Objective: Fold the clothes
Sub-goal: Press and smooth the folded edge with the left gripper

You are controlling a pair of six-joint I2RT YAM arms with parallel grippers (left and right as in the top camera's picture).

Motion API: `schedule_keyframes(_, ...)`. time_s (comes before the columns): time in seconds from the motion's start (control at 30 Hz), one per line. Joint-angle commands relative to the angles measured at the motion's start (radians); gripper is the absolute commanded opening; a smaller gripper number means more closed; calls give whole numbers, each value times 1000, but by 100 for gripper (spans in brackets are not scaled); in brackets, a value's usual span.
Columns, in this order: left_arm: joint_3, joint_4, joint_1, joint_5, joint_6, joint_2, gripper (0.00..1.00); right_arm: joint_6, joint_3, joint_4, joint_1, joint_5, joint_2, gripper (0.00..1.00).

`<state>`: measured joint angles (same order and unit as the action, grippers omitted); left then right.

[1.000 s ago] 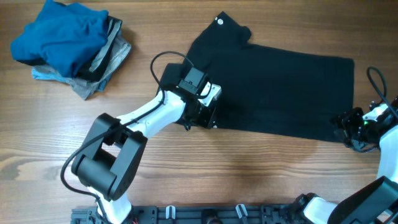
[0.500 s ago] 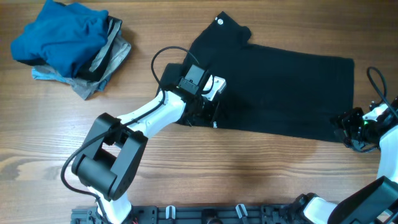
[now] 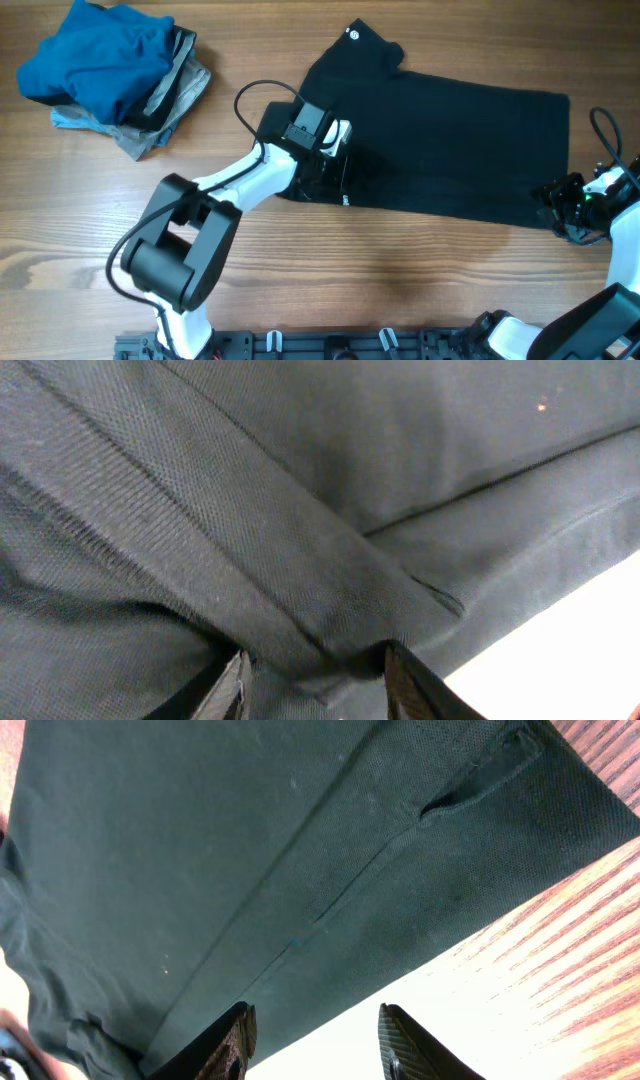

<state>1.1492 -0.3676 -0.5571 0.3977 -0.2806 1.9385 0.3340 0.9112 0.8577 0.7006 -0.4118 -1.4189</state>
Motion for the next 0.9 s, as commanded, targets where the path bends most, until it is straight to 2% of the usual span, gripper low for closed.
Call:
schedule_keyframes(0.0,-3,6,-3,-5,-42,42,36,-18,10,0,-8,-16,9,44)
schedule_keyframes(0.1,3,13,-3,18,-43,42,25,-18,10,0,-8,-16,9,43)
schedule_keyframes(0.2,28,13,1,32,-42,40,5,-18,10,0,-8,-16,9,44)
schedule_keyframes(0.33,122,29,16,9,-42,40,4,-18,10,0,-8,-16,9,43)
schedule_keyframes(0.43,128,115,26,-50,-42,40,5,-18,10,-2,-8,-16,9,44)
schedule_keyframes(0.47,128,138,26,-81,-42,40,25,-18,10,-2,-8,-15,9,43)
schedule_keyframes(0.5,128,153,26,-97,-42,40,64,-18,10,-2,-8,-16,9,44)
schedule_keyframes(0.53,128,161,26,-101,-41,40,67,-18,10,-1,-8,-15,9,44)
schedule_keyframes(0.63,129,136,39,-60,-41,26,36,-18,10,-1,-8,-15,9,44)
schedule_keyframes(0.7,129,74,43,22,-3,-8,23,-19,10,-1,-8,-15,9,44)
schedule_keyframes(0.8,129,-71,35,40,66,-65,4,-18,10,-1,-8,-15,9,44)
schedule_keyframes(0.87,129,-172,24,42,68,-83,4,-18,10,-1,-8,-15,9,44)
